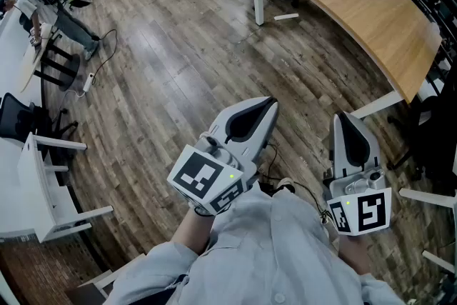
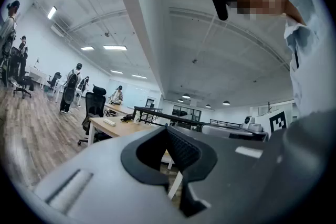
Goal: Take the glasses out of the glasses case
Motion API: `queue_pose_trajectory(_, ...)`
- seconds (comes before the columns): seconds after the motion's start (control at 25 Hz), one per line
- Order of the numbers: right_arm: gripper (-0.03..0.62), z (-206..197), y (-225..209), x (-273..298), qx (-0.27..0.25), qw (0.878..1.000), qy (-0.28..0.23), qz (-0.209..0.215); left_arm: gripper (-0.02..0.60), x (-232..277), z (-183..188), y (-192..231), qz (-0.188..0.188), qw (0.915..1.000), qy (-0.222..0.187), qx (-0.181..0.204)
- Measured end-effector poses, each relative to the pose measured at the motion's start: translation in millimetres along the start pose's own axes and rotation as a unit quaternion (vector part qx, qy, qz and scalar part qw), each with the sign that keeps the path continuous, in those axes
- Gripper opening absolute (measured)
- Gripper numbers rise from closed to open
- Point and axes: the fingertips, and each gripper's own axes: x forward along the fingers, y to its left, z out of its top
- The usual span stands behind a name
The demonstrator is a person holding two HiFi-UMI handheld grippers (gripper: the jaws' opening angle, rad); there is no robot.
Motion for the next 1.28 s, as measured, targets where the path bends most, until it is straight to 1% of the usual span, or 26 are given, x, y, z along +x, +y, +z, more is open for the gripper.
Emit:
queue_pose_trajectory(0.36,-0.002,-1.8,10.9,12.4,-0.003,1.000,0.002,0.001,0.005,-5.6,1.8,14.3,-0.003,1.0000,-0.004,-0.002)
queue_pose_trajectory(0.52,0.000,-1.8,18.6,18.8,0.004,1.000,-0.004,-0.001,0.005,-11.5,1.2,22.9,-0.005,1.0000,-0.005,-0.003)
queue_pose_trajectory(0.96,0.000,-1.1,46.6,26.4,-0.008,0.999,-0.003,-0.031,0.005,-40.5,4.7,47.8,-0.017,0.9998,-0.007,-0.004)
queue_pose_trajectory(1.12,0.000,-3.8,48.4,17.2,-0.014,0.999,-0.001,-0.042,0.005,-44.8,2.5,47.6,-0.019,0.9998,-0.010,0.000)
queue_pose_trajectory(1.28,0.000,-0.4,49.2,14.8,-0.019,0.999,-0.002,-0.043,0.005,-50.3,5.9,47.7,-0.015,0.9998,-0.015,0.005)
